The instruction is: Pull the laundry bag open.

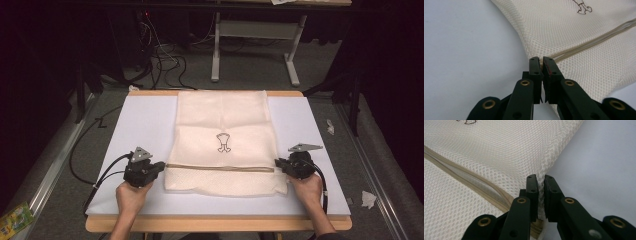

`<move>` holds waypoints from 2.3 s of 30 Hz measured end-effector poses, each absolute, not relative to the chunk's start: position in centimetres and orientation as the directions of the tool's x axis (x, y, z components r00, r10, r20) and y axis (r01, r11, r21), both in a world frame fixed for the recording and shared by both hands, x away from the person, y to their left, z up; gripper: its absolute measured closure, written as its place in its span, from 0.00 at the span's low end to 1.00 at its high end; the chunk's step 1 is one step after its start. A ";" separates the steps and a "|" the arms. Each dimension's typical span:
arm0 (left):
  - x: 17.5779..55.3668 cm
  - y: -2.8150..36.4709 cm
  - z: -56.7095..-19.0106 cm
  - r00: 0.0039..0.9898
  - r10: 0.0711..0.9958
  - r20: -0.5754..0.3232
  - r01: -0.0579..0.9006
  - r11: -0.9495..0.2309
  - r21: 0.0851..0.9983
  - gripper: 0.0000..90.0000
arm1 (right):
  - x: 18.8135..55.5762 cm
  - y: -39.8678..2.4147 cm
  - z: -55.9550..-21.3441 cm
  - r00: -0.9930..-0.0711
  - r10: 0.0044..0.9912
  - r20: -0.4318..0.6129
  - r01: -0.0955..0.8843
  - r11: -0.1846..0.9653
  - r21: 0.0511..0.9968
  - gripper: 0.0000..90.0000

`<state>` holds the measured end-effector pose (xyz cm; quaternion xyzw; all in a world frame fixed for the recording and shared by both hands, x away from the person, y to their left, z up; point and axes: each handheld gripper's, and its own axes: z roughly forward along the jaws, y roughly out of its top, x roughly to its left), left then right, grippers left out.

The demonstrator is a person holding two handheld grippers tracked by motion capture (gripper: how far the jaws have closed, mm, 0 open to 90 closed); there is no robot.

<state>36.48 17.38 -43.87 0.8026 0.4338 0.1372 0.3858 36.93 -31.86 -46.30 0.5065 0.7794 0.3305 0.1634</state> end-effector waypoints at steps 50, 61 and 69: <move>36.0 18.5 -43.1 0.563 0.821 -0.092 0.509 -0.257 0.822 0.64 | 35.5 -33.6 -44.6 -0.397 0.915 0.071 0.627 0.214 0.749 0.70; 35.6 20.3 -42.4 0.532 0.844 -0.070 0.499 -0.246 0.831 0.63 | 34.5 -35.5 -43.5 -0.359 0.929 0.088 0.605 0.160 0.780 0.68; 35.1 21.7 -42.3 0.502 0.860 -0.092 0.495 -0.199 0.846 0.63 | 33.8 -36.6 -43.1 -0.335 0.937 0.099 0.594 0.128 0.794 0.68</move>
